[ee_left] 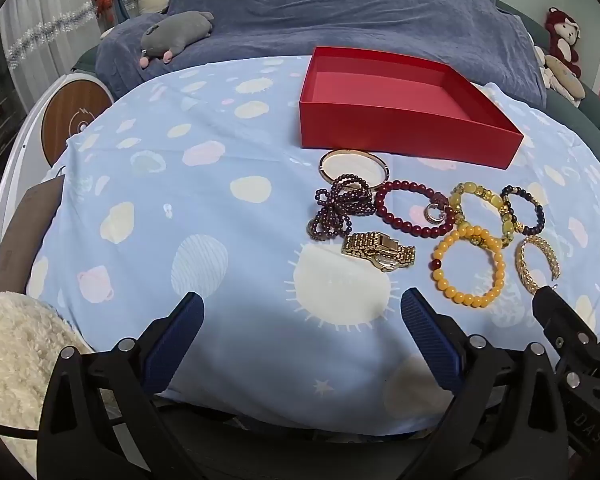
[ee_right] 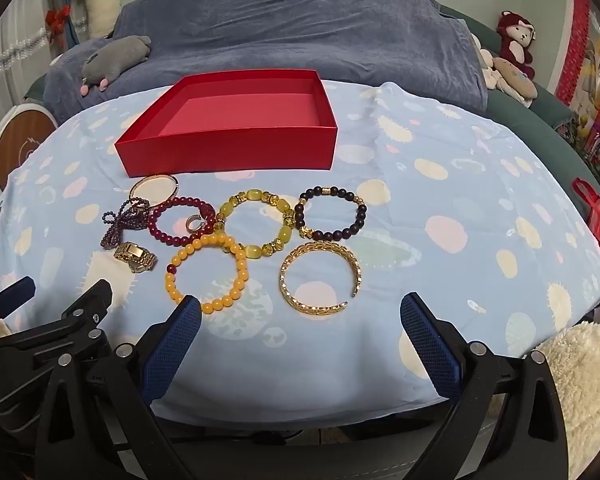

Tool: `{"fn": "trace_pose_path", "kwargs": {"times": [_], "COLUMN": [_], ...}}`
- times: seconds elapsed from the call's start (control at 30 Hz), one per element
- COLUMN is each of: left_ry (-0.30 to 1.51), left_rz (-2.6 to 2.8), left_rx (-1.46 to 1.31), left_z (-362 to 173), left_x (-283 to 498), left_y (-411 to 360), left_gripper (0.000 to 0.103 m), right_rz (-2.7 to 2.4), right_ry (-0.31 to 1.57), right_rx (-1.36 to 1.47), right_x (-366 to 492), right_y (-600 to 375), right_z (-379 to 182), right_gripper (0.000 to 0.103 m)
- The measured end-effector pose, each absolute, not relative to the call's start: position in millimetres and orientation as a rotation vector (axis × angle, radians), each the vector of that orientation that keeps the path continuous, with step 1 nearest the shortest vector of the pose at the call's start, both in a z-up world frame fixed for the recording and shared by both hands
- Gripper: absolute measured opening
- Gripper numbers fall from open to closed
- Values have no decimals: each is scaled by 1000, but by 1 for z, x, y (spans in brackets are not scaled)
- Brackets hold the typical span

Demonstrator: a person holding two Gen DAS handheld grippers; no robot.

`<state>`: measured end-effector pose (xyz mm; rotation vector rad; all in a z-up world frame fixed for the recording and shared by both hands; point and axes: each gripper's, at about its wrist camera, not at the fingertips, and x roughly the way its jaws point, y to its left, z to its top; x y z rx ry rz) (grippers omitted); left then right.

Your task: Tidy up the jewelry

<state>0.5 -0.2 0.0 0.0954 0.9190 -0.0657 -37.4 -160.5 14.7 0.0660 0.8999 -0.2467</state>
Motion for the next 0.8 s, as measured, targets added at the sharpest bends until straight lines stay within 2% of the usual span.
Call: {"fn": "trace_pose_path", "kwargs": {"times": [0.8], "left_ry": [909], "left_rz": [-65], "left_rx": [97], "left_z": [4], "left_x": [0], "left_y": [0], "left_gripper": [94], "right_rz": [-252], "right_ry": [852], "right_rx": [87], "right_x": [-41], "right_y": [-165], "right_z": [12], "right_gripper": [96]}}
